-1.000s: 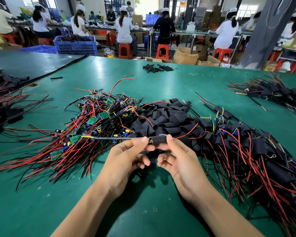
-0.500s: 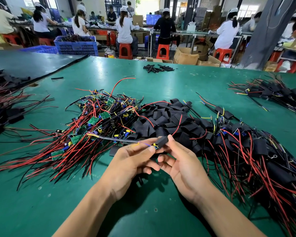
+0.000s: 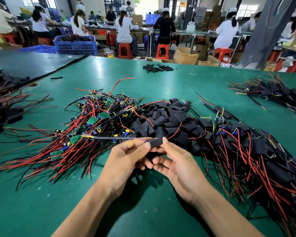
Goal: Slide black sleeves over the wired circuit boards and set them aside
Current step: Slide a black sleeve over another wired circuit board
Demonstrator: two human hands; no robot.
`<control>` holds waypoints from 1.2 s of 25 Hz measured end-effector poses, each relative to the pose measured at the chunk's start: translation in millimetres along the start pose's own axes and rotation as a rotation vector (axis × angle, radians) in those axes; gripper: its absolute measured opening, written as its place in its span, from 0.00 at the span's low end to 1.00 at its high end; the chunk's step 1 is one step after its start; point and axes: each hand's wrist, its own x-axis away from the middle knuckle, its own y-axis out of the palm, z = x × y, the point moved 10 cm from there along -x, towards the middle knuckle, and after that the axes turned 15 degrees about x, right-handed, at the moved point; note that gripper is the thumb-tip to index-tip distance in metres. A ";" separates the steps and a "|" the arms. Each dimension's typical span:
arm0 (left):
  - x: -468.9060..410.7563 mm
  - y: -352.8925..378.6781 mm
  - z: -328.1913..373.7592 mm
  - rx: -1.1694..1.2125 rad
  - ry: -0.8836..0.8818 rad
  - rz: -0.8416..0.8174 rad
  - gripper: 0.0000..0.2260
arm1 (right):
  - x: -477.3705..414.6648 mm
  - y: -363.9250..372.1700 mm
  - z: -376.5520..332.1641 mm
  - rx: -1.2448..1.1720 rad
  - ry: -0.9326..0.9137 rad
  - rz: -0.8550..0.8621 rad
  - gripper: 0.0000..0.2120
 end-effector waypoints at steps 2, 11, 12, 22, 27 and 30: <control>-0.1 2.7 -1.3 -0.013 -0.023 -0.027 0.10 | 1.1 -1.0 -2.5 0.000 -0.022 0.016 0.12; -2.7 -9.0 -16.2 0.162 -0.196 0.097 0.12 | -0.8 -18.2 -22.0 0.005 -0.173 0.091 0.08; -2.1 -8.1 -18.0 0.171 -0.213 0.094 0.12 | -0.5 -17.3 -22.4 0.019 -0.172 0.082 0.08; -1.8 -5.7 -9.3 0.208 -0.158 0.090 0.04 | 1.2 -8.2 -9.7 -0.080 -0.023 0.027 0.07; -0.9 -3.8 -9.8 0.234 -0.191 0.090 0.06 | 2.5 -2.9 -2.6 -0.061 0.046 -0.033 0.08; -1.0 -4.3 -11.4 0.231 -0.207 0.096 0.07 | 1.8 -3.4 -1.8 -0.065 0.049 -0.032 0.08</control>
